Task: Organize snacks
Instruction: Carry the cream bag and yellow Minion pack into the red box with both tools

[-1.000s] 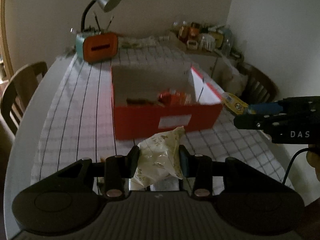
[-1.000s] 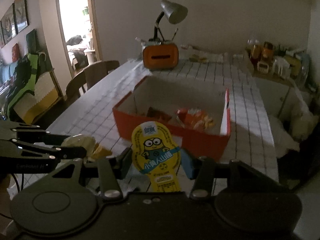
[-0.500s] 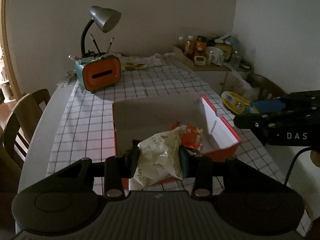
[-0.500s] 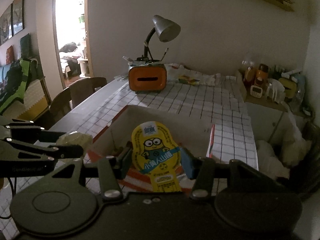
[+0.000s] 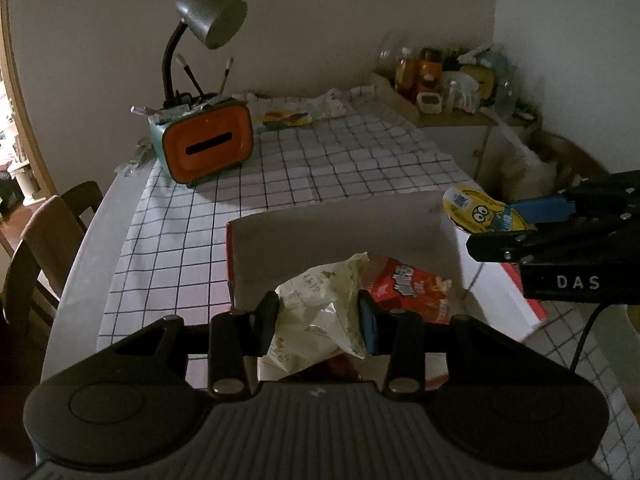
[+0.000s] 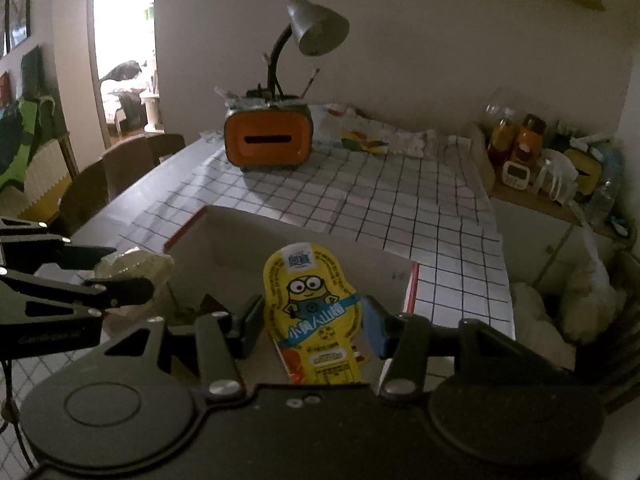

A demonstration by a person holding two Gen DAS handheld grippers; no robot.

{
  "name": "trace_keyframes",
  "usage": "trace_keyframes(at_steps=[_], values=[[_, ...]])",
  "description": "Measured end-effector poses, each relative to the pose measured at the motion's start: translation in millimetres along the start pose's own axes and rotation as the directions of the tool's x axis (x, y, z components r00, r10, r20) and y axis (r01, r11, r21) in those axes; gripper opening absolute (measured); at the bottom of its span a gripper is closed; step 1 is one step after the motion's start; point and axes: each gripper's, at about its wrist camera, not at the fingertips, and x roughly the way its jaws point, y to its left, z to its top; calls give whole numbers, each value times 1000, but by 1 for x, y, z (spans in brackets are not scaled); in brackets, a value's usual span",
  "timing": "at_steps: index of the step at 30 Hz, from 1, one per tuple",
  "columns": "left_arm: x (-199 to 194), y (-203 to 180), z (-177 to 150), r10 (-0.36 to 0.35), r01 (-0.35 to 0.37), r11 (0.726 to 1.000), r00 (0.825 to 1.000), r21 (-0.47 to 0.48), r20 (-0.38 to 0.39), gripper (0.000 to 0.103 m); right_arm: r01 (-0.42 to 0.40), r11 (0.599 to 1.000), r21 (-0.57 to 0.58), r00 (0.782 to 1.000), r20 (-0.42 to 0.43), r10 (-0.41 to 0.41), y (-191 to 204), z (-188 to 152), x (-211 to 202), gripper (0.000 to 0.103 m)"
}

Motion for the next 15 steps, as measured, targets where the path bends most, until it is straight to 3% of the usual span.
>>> trace_keyframes(at_steps=[15], values=[[76,-5,-1,47,-47,999,986,2,-159,41,-21,999,-49,990,-142,13,-3,-9,87,51]])
